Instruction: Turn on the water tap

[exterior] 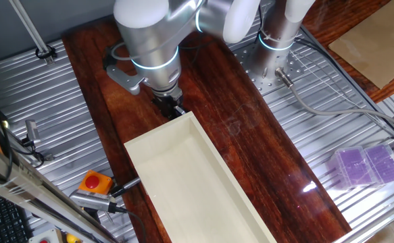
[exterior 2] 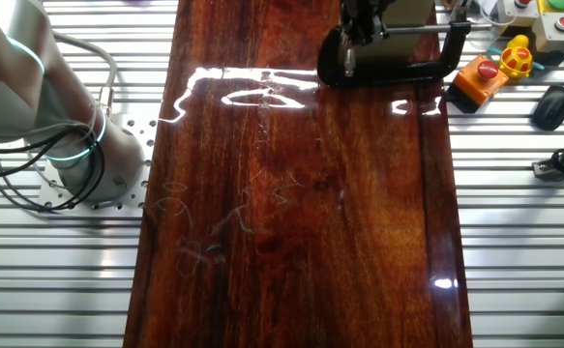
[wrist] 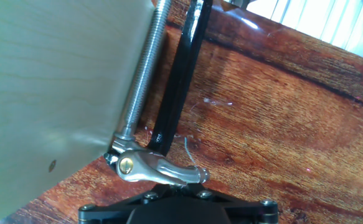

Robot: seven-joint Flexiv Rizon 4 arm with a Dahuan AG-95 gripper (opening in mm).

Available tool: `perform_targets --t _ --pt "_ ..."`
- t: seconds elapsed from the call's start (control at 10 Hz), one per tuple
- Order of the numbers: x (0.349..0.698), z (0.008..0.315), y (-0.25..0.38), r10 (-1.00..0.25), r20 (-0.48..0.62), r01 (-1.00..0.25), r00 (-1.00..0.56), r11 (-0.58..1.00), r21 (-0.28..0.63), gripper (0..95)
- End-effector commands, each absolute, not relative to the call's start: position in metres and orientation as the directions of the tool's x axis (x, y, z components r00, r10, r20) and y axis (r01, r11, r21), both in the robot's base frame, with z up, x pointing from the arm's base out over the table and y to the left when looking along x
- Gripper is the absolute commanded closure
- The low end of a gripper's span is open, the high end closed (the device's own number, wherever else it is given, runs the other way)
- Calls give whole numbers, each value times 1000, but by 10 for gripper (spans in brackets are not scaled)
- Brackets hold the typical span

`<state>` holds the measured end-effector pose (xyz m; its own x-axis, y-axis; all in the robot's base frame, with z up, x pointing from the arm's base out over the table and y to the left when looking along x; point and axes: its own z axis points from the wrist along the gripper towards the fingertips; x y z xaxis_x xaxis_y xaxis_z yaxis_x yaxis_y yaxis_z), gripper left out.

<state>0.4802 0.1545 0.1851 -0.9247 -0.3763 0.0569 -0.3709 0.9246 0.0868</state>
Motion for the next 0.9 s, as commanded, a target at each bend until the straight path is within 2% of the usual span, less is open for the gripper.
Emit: perform_targets --t 0.1,0.9 --pt "485 187 156 -377 59 -372 -924 924 87 950" --pt "510 187 161 -403 54 -398 -913 913 92 950"
